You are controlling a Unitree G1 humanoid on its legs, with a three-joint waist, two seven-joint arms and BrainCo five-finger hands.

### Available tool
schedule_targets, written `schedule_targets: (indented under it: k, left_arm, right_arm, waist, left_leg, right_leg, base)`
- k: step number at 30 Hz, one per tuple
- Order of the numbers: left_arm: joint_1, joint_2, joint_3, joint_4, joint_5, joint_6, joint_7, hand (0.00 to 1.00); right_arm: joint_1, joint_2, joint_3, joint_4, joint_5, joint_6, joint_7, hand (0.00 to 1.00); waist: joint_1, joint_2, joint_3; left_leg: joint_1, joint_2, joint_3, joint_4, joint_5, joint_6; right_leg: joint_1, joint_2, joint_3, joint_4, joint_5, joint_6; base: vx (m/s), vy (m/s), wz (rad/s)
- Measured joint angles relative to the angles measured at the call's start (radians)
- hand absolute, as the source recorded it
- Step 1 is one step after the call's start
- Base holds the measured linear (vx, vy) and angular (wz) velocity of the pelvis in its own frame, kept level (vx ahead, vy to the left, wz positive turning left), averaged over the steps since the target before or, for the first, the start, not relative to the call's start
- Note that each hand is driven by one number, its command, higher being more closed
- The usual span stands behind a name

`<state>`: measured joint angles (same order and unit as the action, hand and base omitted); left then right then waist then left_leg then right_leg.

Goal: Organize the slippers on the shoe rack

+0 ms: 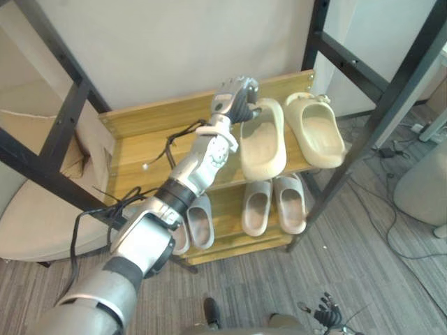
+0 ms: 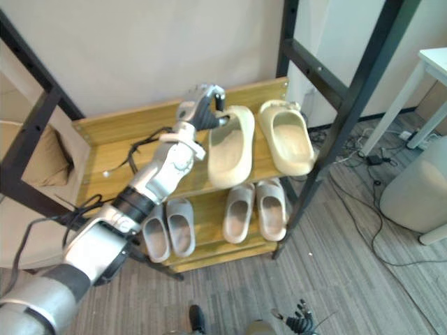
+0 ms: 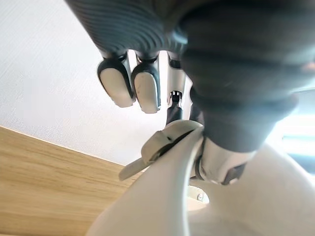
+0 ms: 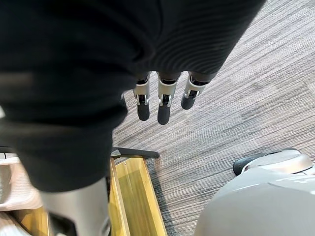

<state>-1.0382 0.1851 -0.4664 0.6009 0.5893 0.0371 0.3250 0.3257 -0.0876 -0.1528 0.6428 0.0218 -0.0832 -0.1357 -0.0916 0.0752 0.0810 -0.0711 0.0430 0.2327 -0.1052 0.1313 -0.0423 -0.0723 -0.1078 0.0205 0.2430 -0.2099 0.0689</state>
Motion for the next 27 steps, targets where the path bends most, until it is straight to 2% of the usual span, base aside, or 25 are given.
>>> schedule_targets:
  k: [6, 7, 23, 27]
  left_arm:
    - [-0.029, 0.001, 0.012, 0.014, 0.001, 0.000, 0.000, 1.00]
    - [-0.032, 0.001, 0.019, 0.022, 0.001, 0.002, 0.000, 0.00]
    - [-0.054, 0.010, 0.020, 0.064, 0.037, 0.017, 0.002, 0.00]
    - [-0.054, 0.009, 0.048, 0.086, 0.037, 0.018, 0.001, 0.00]
  right_arm:
    - [0.002, 0.000, 0.001, -0.001, 0.000, -0.005, 0.001, 0.00]
    - [0.003, 0.000, 0.001, -0.001, 0.000, -0.007, 0.000, 0.00]
    - [0.014, 0.002, 0.014, -0.012, 0.020, -0.017, 0.000, 0.00]
    - [0.025, 0.004, 0.020, -0.037, 0.020, -0.018, 0.000, 0.00]
  waist:
    - [0.000, -0.005, 0.002]
    - [0.000, -0.006, 0.003]
    - [-0.001, -0.018, 0.009]
    - [0.000, -0.019, 0.009]
  left_leg:
    - [-0.015, 0.002, 0.007, -0.005, 0.000, 0.000]
    - [-0.018, 0.002, 0.011, -0.004, 0.000, 0.001]
    - [-0.023, 0.003, 0.023, -0.004, 0.000, 0.001]
    - [-0.023, 0.006, 0.030, -0.004, 0.000, 0.001]
  right_leg:
    - [-0.021, 0.002, 0.008, -0.002, 0.003, 0.001]
    - [-0.032, 0.002, 0.012, 0.000, 0.004, 0.001]
    - [-0.034, 0.002, 0.023, -0.004, 0.014, 0.003]
    - [-0.036, 0.005, 0.031, -0.007, 0.018, 0.003]
  base:
    - [-0.01, -0.011, -0.03]
    - [0.01, -0.011, -0.07]
    - [0.01, -0.002, -0.01]
    - [0.01, -0.013, -0.05]
